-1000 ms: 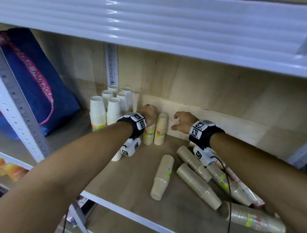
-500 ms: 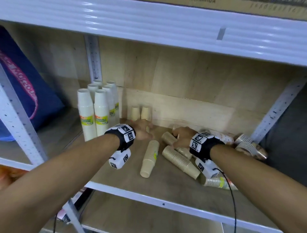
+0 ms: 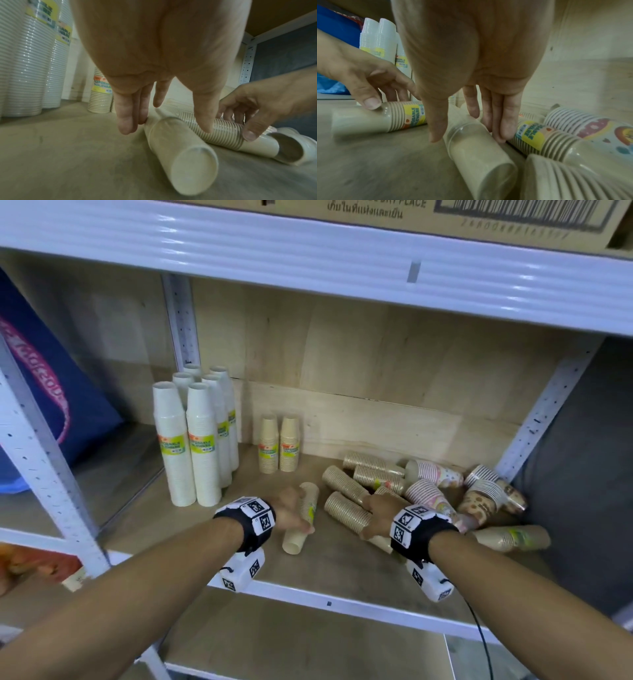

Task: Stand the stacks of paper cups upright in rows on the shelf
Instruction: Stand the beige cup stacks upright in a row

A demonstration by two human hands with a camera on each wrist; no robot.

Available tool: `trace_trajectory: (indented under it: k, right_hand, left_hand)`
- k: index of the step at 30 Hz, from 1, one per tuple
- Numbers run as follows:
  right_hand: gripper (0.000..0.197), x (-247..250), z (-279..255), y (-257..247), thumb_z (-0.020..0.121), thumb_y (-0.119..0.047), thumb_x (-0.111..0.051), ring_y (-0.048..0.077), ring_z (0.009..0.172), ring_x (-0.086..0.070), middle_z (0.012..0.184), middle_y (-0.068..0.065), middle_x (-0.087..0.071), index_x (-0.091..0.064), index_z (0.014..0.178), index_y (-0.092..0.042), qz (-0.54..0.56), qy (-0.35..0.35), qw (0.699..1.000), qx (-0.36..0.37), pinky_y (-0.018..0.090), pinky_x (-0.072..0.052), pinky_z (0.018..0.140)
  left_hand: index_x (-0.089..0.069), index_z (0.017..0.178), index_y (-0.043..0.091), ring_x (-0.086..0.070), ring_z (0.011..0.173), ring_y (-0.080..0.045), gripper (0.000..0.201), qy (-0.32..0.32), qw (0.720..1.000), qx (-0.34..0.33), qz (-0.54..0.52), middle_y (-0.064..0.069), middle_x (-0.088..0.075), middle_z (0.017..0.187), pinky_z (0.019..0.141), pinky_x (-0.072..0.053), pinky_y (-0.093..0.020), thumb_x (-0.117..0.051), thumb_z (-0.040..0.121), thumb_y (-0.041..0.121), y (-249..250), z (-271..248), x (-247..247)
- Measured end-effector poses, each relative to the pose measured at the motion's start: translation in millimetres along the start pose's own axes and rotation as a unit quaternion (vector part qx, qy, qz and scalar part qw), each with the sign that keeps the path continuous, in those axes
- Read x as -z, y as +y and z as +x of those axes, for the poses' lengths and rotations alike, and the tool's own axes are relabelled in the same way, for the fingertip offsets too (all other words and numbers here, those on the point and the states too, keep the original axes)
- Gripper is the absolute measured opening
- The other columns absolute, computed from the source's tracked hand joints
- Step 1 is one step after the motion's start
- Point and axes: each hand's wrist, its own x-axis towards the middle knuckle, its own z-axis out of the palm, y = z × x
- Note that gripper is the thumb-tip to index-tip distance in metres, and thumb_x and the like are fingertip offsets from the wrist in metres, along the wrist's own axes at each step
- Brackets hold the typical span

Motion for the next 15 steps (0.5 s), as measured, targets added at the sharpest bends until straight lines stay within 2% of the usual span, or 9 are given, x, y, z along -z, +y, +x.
trace_trajectory:
  k: [3, 5, 8, 11, 15]
  right_hand:
    - [0.071, -6, 1, 1, 0.073, -0.041, -0.08, 0.024, 0.1, -0.061, 0.112, 0.006, -0.061, -0.05, 0.129, -0.011, -0.006, -0.002, 1.0, -0.005, 0.033, -0.052, 0.081]
    - [0.076, -9, 2, 1, 0.072, -0.04, -0.08, 0.025, 0.106, -0.06, 0.12, 0.008, -0.059, -0.046, 0.133, -0.011, -0.008, -0.002, 1.0, -0.006, 0.034, -0.052, 0.084]
    - [0.081, -13, 3, 0, 0.07, -0.041, -0.082, 0.025, 0.105, -0.06, 0.12, 0.008, -0.059, -0.044, 0.135, -0.012, -0.01, 0.001, 1.0, -0.013, 0.033, -0.052, 0.084]
    - [0.077, -13, 4, -1, 0.071, -0.042, -0.081, 0.025, 0.104, -0.061, 0.119, 0.008, -0.06, -0.046, 0.133, -0.012, -0.019, 0.002, 1.0, -0.016, 0.033, -0.052, 0.081]
    - [0.067, -1, 6, -5, 0.072, -0.039, -0.079, 0.023, 0.099, -0.062, 0.114, 0.006, -0.061, -0.052, 0.127, -0.012, -0.028, -0.007, 0.999, -0.016, 0.031, -0.053, 0.077]
  left_hand:
    - [-0.013, 0.155, 0.026, -0.043, 0.134, -0.024, 0.103, -0.016, 1.0, 0.005, -0.015, -0.002, -0.036, 0.152, 0.103, -0.038, -0.032, -0.076, 0.076, 0.05, 1, -8, -8]
    - [-0.01, 0.155, 0.021, -0.04, 0.136, -0.025, 0.101, -0.015, 1.0, 0.006, -0.025, -0.004, -0.034, 0.154, 0.102, -0.036, -0.03, -0.074, 0.081, 0.043, 4, -14, -10]
    - [-0.006, 0.156, 0.021, -0.04, 0.136, -0.025, 0.102, -0.02, 0.999, 0.015, -0.043, -0.004, -0.031, 0.155, 0.102, -0.038, -0.031, -0.074, 0.083, 0.036, 7, -16, -12]
    - [-0.005, 0.156, 0.031, -0.049, 0.128, -0.027, 0.103, -0.038, 0.998, 0.024, -0.054, -0.002, -0.033, 0.154, 0.094, -0.05, -0.036, -0.075, 0.08, 0.032, 7, -14, -12]
    - [-0.013, 0.156, 0.025, -0.049, 0.127, -0.026, 0.094, -0.039, 0.999, 0.011, -0.012, -0.002, -0.035, 0.151, 0.085, -0.049, -0.032, -0.072, 0.083, 0.03, 12, -17, 2]
